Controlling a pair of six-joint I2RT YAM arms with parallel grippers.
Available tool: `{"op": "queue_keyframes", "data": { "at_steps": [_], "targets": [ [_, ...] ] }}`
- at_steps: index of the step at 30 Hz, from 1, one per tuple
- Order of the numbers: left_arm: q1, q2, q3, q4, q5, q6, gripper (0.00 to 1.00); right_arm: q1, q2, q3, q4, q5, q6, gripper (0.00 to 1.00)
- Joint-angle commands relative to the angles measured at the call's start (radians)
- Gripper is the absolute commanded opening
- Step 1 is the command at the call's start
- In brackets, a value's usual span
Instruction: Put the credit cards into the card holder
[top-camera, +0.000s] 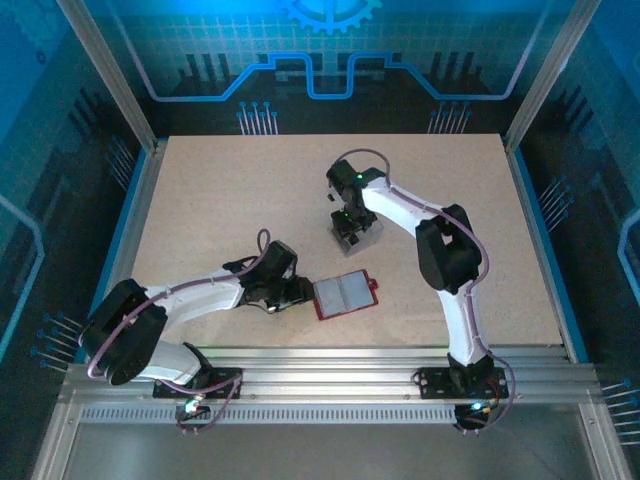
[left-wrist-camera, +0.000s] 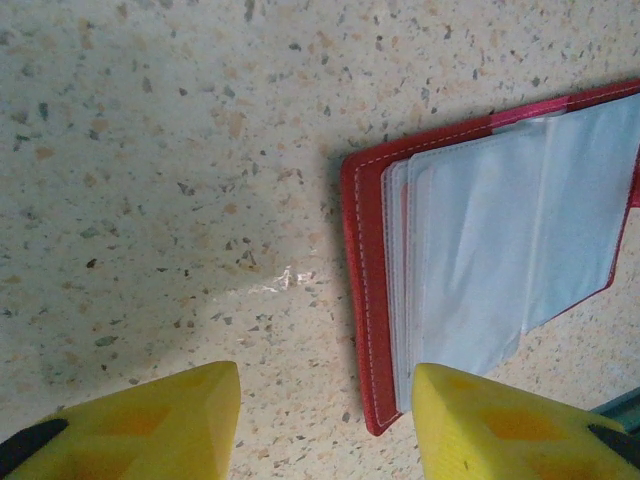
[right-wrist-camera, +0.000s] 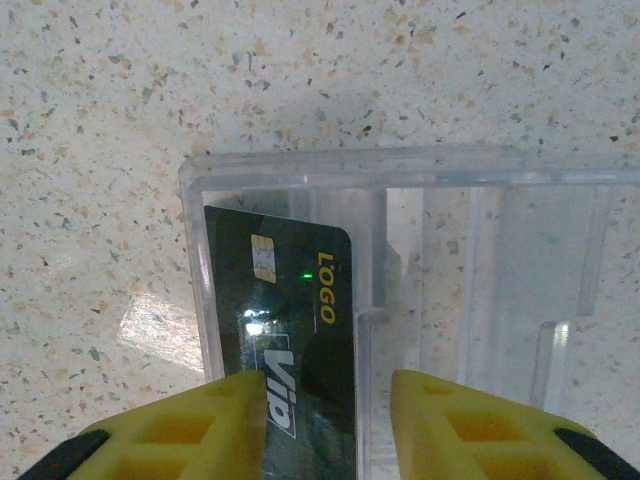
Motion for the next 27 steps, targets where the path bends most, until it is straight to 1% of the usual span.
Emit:
{"op": "queue_keyframes", "data": {
  "at_steps": [1, 7, 12, 16, 18, 22, 27],
  "targets": [
    [0.006, 0.008, 0.006, -0.007, 0.015, -0.012, 0.50, 0.015, 0.035, -0.021, -0.027, -0.010, -0.016, 0.40],
    [0.005, 0.011, 0.011, -0.010, 0.010, -0.011, 0.50, 0.041, 0.067, -0.050, -0.025, 0.076, -0.013, 0.41],
    [0.006, 0.011, 0.008, -0.014, 0.007, -0.011, 0.50, 0.048, 0.043, -0.087, -0.002, 0.105, 0.001, 0.38],
    [0.006, 0.012, 0.006, -0.010, 0.007, -0.014, 0.49, 0.048, 0.016, -0.079, -0.006, 0.100, -0.002, 0.29],
    [0.006, 0.013, 0.005, -0.004, 0.009, -0.017, 0.49, 0.048, 0.007, -0.066, -0.015, 0.101, -0.004, 0.27],
    [0.006, 0.014, 0.002, -0.002, 0.009, -0.019, 0.48, 0.047, 0.008, -0.023, -0.043, 0.105, -0.013, 0.21],
    [0.005, 0.012, -0.001, -0.007, 0.009, -0.015, 0.48, 0.051, 0.002, 0.011, -0.072, 0.105, -0.013, 0.17]
  ]
}}
